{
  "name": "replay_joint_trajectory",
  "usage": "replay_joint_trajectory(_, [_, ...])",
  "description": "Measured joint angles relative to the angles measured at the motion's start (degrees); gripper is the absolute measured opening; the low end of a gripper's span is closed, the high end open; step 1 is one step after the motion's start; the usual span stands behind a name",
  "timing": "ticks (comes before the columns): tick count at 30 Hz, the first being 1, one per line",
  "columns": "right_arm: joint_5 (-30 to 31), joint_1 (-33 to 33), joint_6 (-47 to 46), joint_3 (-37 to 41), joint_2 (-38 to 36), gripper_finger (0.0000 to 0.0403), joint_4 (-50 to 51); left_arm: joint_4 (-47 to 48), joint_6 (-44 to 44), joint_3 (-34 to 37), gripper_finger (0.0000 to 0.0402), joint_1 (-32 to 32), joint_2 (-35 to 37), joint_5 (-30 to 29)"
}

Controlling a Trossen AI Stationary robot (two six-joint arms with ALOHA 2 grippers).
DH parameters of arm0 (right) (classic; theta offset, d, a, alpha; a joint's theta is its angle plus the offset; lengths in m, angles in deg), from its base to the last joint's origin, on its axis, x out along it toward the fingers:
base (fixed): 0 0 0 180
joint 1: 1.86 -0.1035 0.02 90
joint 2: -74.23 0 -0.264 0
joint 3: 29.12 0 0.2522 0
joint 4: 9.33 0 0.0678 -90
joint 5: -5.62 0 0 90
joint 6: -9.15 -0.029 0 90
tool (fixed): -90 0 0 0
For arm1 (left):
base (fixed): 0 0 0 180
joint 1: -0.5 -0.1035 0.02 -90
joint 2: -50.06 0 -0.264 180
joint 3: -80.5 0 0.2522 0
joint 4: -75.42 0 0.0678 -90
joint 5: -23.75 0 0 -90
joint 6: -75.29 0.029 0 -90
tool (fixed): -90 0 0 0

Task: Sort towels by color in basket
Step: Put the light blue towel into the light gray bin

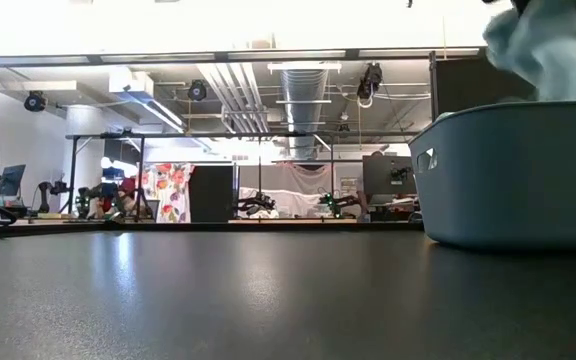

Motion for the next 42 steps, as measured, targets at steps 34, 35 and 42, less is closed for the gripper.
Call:
replay_joint_trajectory(34, [-8.52,0.0,-22.59,18.76,2.96,0.0258,-13.24,-3.55,4.26,3.77,0.0159,0.85,2.87,3.58])
replay_joint_trajectory(35, [-8.31,0.0,-22.11,17.19,2.54,0.0268,-12.3,-3.43,4.26,3.77,0.0159,0.85,2.85,3.58])
replay_joint_trajectory(42, [-2.95,-0.15,-20.16,10.25,1.61,0.03,-11.1,-3.43,4.26,3.77,0.0159,0.83,2.54,3.31])
